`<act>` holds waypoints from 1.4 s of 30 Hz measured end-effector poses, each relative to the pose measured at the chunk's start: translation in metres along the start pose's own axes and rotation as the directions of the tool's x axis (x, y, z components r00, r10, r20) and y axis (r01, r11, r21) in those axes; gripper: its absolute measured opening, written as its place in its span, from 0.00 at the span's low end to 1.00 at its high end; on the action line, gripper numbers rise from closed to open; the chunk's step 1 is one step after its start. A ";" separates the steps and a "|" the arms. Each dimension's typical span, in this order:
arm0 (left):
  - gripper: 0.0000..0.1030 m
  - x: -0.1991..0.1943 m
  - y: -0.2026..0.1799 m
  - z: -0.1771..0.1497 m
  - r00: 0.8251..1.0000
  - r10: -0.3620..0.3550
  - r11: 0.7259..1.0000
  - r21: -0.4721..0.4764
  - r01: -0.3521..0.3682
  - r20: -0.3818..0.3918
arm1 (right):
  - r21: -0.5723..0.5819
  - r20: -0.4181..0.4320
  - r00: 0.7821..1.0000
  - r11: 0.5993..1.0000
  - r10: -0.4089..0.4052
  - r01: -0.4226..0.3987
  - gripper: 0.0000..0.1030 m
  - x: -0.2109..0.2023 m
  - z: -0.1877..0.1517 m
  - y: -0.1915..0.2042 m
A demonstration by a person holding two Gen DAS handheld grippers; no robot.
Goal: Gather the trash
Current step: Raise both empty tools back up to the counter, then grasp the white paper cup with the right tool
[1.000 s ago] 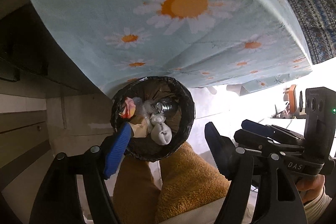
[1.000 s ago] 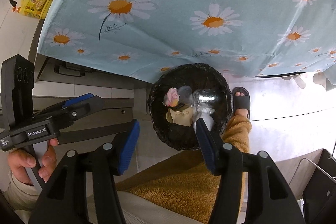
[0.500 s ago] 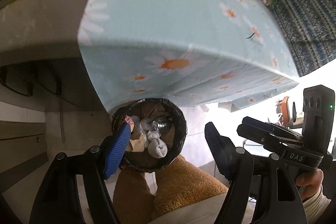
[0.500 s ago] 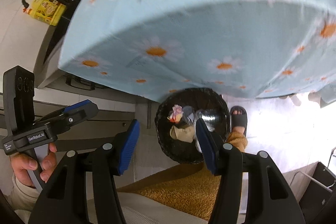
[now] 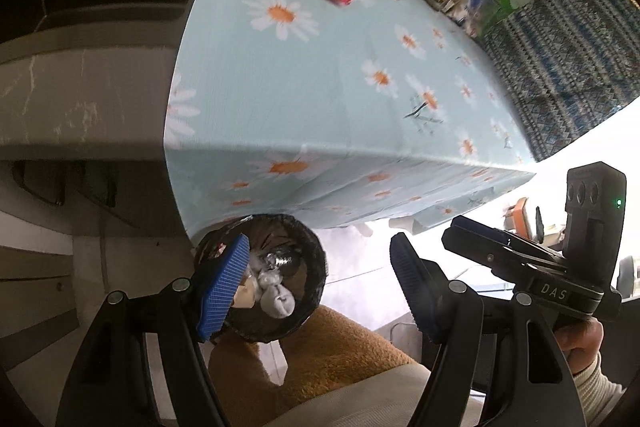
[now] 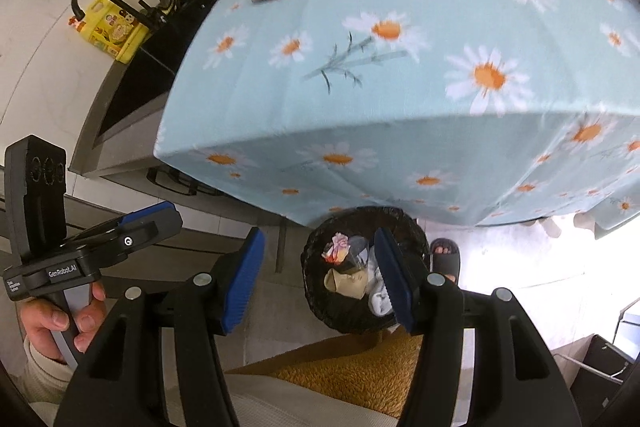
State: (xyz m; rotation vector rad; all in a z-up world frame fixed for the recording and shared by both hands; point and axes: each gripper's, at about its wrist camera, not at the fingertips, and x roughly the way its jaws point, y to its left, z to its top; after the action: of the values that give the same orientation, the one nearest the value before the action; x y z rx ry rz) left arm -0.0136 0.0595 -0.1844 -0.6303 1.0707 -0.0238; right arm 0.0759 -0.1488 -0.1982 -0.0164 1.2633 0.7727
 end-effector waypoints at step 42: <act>0.69 0.001 -0.033 0.128 0.962 0.226 0.965 -0.170 -0.200 0.150 | 0.089 0.079 0.952 0.949 0.297 -0.303 0.69 0.005 0.260 -0.059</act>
State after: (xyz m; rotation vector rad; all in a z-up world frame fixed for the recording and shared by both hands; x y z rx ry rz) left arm 0.1013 0.0924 -0.1274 -0.6403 0.9765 0.2981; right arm 0.3271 -0.0825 -0.1381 0.2869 1.2561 0.9622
